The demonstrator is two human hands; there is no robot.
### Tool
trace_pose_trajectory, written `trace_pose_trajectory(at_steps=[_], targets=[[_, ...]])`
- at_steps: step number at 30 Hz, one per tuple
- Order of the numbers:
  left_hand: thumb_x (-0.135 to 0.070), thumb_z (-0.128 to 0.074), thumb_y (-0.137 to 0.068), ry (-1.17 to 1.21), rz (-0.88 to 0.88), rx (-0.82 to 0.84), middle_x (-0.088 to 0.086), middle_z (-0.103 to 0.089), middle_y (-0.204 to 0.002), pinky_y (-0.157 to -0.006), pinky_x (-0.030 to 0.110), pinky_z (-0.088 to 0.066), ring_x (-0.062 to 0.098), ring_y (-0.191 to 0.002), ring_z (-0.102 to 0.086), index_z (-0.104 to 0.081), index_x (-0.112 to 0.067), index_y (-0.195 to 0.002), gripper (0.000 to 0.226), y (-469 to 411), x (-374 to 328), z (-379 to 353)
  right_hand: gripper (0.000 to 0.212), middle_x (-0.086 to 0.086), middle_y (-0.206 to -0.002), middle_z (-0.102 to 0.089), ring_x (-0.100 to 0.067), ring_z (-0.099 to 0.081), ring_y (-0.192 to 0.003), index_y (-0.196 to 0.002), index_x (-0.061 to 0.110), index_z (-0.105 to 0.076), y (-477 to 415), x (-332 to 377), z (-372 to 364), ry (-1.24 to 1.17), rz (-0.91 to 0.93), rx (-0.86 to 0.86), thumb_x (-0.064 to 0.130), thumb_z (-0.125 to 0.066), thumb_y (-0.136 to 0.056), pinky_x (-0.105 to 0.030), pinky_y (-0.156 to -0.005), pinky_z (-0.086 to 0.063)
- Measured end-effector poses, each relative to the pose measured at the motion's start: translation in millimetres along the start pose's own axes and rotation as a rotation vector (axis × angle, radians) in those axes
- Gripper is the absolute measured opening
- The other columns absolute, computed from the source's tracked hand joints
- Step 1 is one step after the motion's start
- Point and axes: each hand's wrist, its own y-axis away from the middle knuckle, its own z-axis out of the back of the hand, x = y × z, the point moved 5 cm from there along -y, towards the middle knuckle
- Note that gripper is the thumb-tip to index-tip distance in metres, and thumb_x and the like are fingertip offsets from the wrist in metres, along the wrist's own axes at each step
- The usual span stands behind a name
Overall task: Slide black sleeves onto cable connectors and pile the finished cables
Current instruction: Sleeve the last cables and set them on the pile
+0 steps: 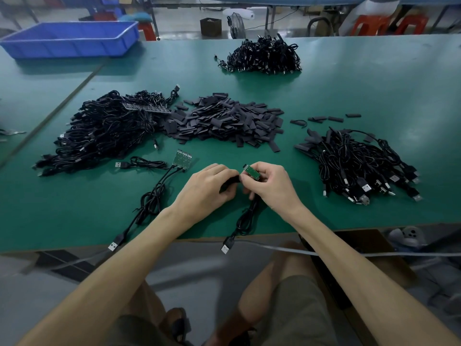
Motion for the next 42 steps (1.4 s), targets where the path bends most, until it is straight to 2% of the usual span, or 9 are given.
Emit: trace_pose_trajectory(at_steps=[5,10,12,14,18,24,28,37,42], targets=[[-0.009,-0.073,-0.089,0.100,0.060,0.000,0.002,-0.073,-0.097,-0.082,0.042,-0.056,0.019,-0.087,-0.066,-0.074,-0.009,-0.112,0.023,0,9,1,0.017,-0.004,-0.068,-0.073,-0.019,-0.065,-0.054,-0.093,0.007,-0.073,-1,0,0,-0.089,-0.004,0.020,0.021,-0.067,-0.100,-0.028,-0.066,-0.053],[-0.011,-0.074,-0.089,0.133,0.133,-0.036,-0.004,-0.073,-0.096,-0.083,0.025,-0.055,0.007,-0.083,-0.064,-0.075,-0.012,-0.108,0.019,-1,15,2,0.027,-0.003,-0.071,-0.071,-0.016,-0.062,-0.056,-0.105,0.009,-0.076,0,1,1,-0.135,0.004,0.036,0.012,-0.049,-0.108,-0.014,-0.062,-0.044],[-0.011,-0.075,-0.090,0.178,0.192,-0.041,-0.008,-0.073,-0.094,-0.081,0.016,-0.051,0.004,-0.082,-0.064,-0.076,-0.014,-0.105,0.016,-3,20,2,0.025,-0.002,-0.073,-0.072,-0.016,-0.062,-0.058,-0.115,0.008,-0.073,0,1,0,-0.111,0.018,0.060,0.011,-0.049,-0.109,-0.019,-0.066,-0.047],[-0.011,-0.077,-0.088,0.296,0.315,-0.036,-0.012,-0.076,-0.090,-0.079,0.014,-0.051,0.003,-0.082,-0.067,-0.078,-0.017,-0.098,0.012,-4,29,2,0.019,-0.004,-0.077,-0.074,-0.019,-0.063,-0.059,-0.120,0.007,-0.067,2,3,-3,-0.087,0.038,0.088,0.013,-0.053,-0.108,-0.031,-0.071,-0.053],[-0.015,-0.082,-0.083,0.443,0.431,-0.056,-0.012,-0.076,-0.081,-0.076,0.016,-0.052,0.004,-0.078,-0.070,-0.079,-0.017,-0.087,0.005,-3,39,3,0.010,-0.006,-0.079,-0.077,-0.023,-0.063,-0.057,-0.106,0.006,-0.055,3,4,-3,-0.112,0.041,0.087,0.016,-0.059,-0.106,-0.042,-0.072,-0.054],[-0.011,-0.085,-0.079,0.424,0.357,-0.073,-0.007,-0.074,-0.084,-0.077,0.032,-0.059,0.009,-0.080,-0.070,-0.077,-0.011,-0.081,0.009,-4,35,3,0.013,-0.004,-0.082,-0.078,-0.024,-0.067,-0.059,-0.099,0.005,-0.058,2,4,-2,-0.089,0.075,0.064,0.015,-0.065,-0.102,-0.034,-0.070,-0.056],[-0.012,-0.088,-0.074,0.408,0.333,-0.079,-0.001,-0.070,-0.084,-0.076,0.035,-0.060,0.014,-0.077,-0.069,-0.077,-0.009,-0.078,0.012,-4,35,1,0.011,-0.005,-0.083,-0.078,-0.023,-0.070,-0.062,-0.096,0.007,-0.064,3,3,-1,-0.110,0.059,0.043,0.015,-0.072,-0.098,-0.032,-0.071,-0.059],[-0.016,-0.090,-0.072,0.399,0.372,-0.031,-0.007,-0.069,-0.081,-0.066,0.013,-0.049,0.007,-0.069,-0.068,-0.073,-0.020,-0.072,0.018,-5,37,-3,0.011,0.000,-0.079,-0.075,-0.017,-0.070,-0.064,-0.092,0.010,-0.066,6,7,-1,-0.042,0.099,-0.008,0.014,-0.077,-0.093,-0.027,-0.068,-0.057],[-0.018,-0.091,-0.070,0.414,0.409,-0.012,-0.007,-0.069,-0.079,-0.066,0.010,-0.047,0.001,-0.068,-0.066,-0.070,-0.026,-0.068,0.022,-6,38,-2,0.011,0.005,-0.079,-0.069,-0.011,-0.066,-0.069,-0.088,0.014,-0.066,10,14,-2,0.083,0.186,-0.044,0.012,-0.076,-0.094,-0.025,-0.065,-0.053]])
